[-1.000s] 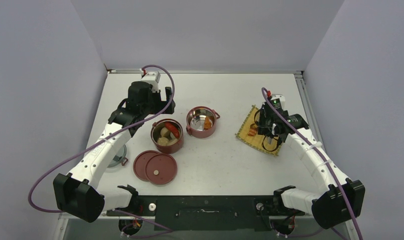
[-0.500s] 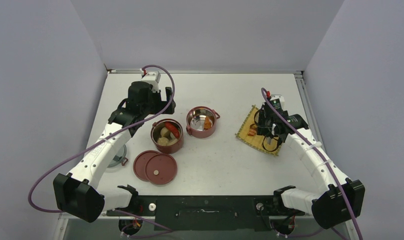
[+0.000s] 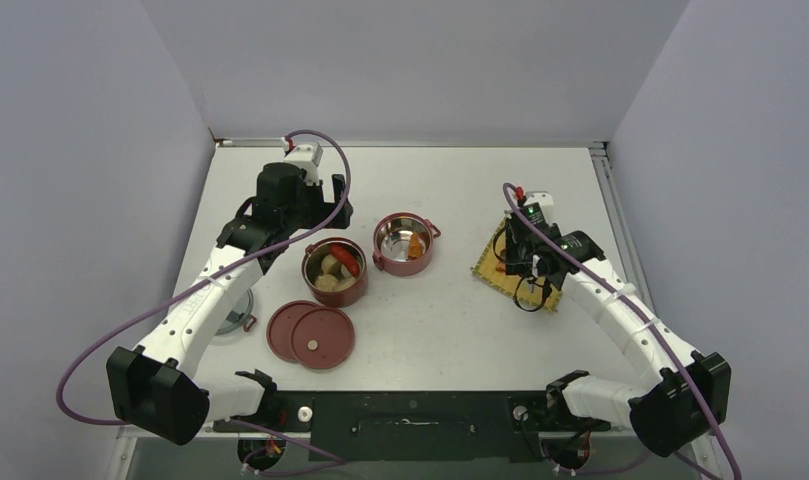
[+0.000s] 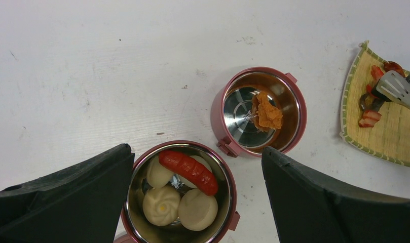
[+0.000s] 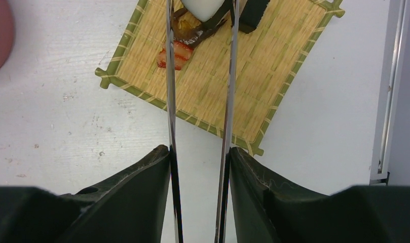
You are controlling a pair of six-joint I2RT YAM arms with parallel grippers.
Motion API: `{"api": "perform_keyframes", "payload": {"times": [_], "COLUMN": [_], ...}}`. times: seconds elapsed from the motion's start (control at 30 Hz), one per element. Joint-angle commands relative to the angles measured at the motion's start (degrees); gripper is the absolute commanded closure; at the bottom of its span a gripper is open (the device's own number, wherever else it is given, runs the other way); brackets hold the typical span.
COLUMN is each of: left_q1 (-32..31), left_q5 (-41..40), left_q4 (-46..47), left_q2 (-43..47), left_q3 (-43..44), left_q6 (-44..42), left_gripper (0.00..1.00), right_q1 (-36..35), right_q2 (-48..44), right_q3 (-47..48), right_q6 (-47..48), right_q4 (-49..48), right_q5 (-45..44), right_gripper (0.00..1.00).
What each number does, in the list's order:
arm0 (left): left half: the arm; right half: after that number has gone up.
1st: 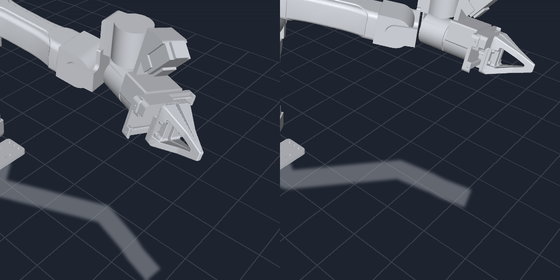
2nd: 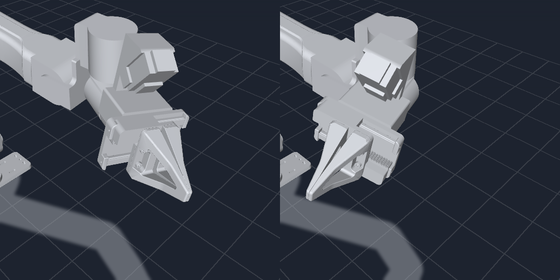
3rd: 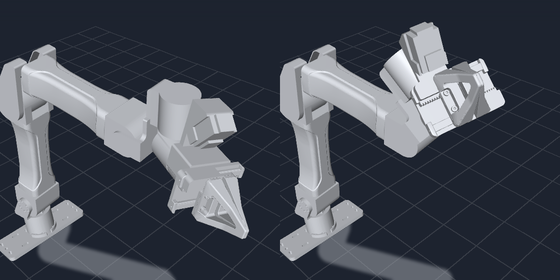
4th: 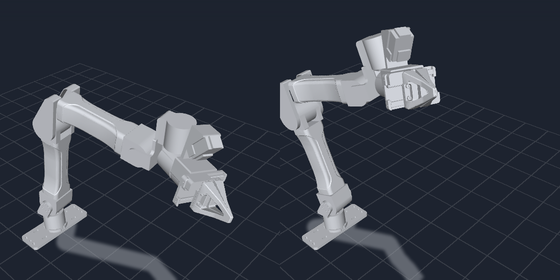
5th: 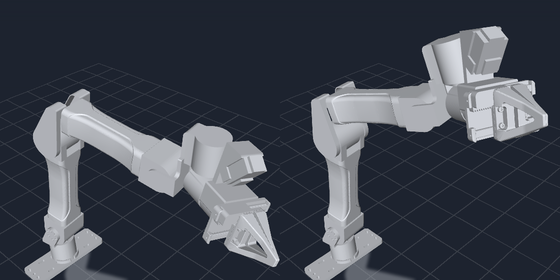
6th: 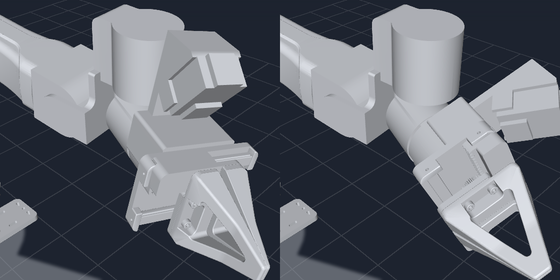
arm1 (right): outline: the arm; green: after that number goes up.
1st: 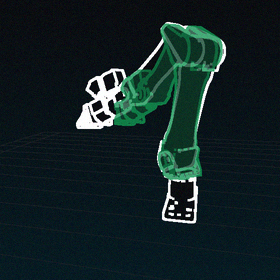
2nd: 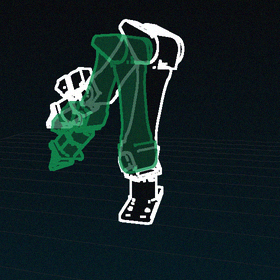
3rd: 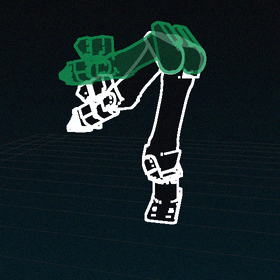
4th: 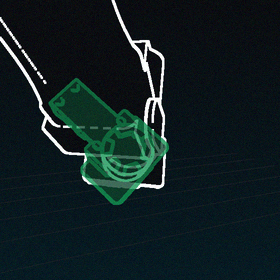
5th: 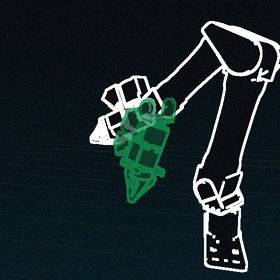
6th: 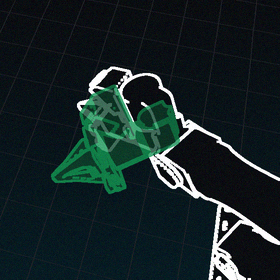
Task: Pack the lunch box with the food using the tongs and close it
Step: Pick up the fake food from the plate.
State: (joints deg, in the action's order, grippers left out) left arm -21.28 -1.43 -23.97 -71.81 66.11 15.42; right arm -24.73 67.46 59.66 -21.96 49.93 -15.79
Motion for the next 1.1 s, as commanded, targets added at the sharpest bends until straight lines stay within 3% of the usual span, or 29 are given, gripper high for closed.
{"api": "perform_keyframes", "payload": {"times": [0.0,1.07], "left_q1": [-0.1,-0.2], "left_q5": [0.7,0.9], "left_q4": [2.3,2.3], "left_q2": [0.3,0.2], "left_q3": [0.3,0.3], "left_q6": [0.1,0.1], "left_gripper": [0.03,0.03], "right_q1": [-2.4,-6.6], "right_q2": [1.1,4.9], "right_q3": [2.0,1.5], "right_q6": [-1.5,-1.2], "right_q4": [0.4,-0.1], "right_q5": [-6.9,-9.6], "right_gripper": [0.56,0.53]}}
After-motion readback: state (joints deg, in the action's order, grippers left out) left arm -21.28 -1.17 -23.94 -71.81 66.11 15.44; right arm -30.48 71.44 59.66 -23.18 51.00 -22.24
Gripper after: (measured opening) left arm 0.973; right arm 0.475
